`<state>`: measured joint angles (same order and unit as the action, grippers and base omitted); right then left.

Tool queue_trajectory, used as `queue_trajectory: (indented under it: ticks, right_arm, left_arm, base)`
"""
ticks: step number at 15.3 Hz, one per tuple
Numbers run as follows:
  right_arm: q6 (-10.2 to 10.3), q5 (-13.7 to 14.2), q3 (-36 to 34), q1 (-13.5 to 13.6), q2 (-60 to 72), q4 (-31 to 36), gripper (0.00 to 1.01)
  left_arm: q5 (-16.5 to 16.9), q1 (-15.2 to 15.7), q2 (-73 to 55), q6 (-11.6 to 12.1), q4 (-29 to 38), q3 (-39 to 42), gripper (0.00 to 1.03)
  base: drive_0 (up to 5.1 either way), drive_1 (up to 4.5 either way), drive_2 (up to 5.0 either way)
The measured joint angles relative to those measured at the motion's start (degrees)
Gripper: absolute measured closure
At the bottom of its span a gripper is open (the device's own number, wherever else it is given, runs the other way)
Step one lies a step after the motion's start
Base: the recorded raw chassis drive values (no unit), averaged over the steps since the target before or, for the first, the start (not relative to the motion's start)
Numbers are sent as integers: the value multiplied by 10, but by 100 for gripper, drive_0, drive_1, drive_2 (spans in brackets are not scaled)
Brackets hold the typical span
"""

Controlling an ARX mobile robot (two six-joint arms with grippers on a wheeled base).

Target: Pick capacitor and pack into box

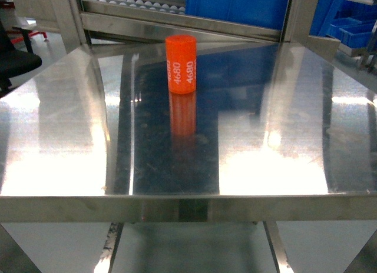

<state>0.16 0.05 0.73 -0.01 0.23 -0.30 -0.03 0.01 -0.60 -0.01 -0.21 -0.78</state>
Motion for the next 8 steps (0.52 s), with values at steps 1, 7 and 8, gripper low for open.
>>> queue_trajectory:
  ticks: [1, 7, 8]
  right_arm:
    - [0, 0, 0, 0, 0, 0, 3]
    - [0, 0, 0, 0, 0, 0, 3]
    - [0, 0, 0, 0, 0, 2, 3]
  left_arm:
    - [0, 0, 0, 1, 0, 0, 5]
    - [0, 0, 0, 0, 0, 0, 5]
    - [0, 0, 0, 0, 1, 0, 5]
  base:
    - [0, 0, 0]
    - [0, 0, 0]
    - [0, 0, 0]
